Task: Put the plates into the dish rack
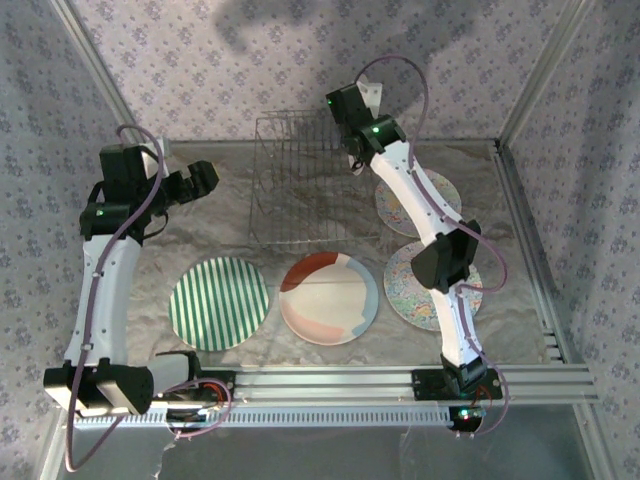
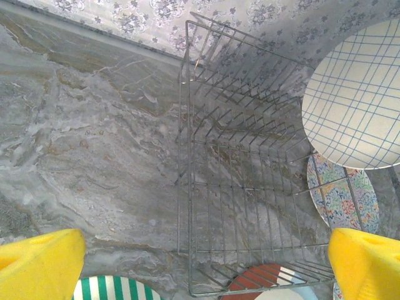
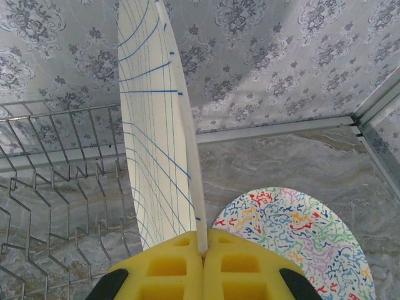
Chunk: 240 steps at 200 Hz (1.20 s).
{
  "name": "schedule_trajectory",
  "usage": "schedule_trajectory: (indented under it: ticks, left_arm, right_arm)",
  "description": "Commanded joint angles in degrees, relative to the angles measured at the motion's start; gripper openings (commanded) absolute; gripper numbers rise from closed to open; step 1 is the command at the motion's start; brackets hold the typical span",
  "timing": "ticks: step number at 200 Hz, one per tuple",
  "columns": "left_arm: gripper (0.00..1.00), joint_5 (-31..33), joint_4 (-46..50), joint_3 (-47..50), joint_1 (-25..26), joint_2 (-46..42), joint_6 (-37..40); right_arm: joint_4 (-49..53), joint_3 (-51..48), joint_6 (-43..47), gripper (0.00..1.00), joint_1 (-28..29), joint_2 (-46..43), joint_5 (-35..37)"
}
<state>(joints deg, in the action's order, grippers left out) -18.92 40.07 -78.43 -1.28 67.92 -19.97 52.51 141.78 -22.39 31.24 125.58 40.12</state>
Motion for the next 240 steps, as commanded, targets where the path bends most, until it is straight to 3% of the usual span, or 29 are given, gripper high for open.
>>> schedule_trajectory:
  ticks: [1,189,240]
  left_arm:
    - [0.99,-1.89,-0.42,1.16,-0.73,-1.00,0.69]
    - [0.99,-6.04,-0.52,2.54,-2.43,-1.06,0.06]
    - [0.99,-6.30,-0.42,3.26,-2.50,-1.48,-0.79]
  right_arm:
    - [-1.89,3.76,0.34,0.00,-0.23,1.86,2.11]
    - [-1.32,6.35,-0.86,0.00,0.83,10.34,-2.41]
    - [2.11,5.70,-2.47,0.40,-0.66,7.98,-3.79]
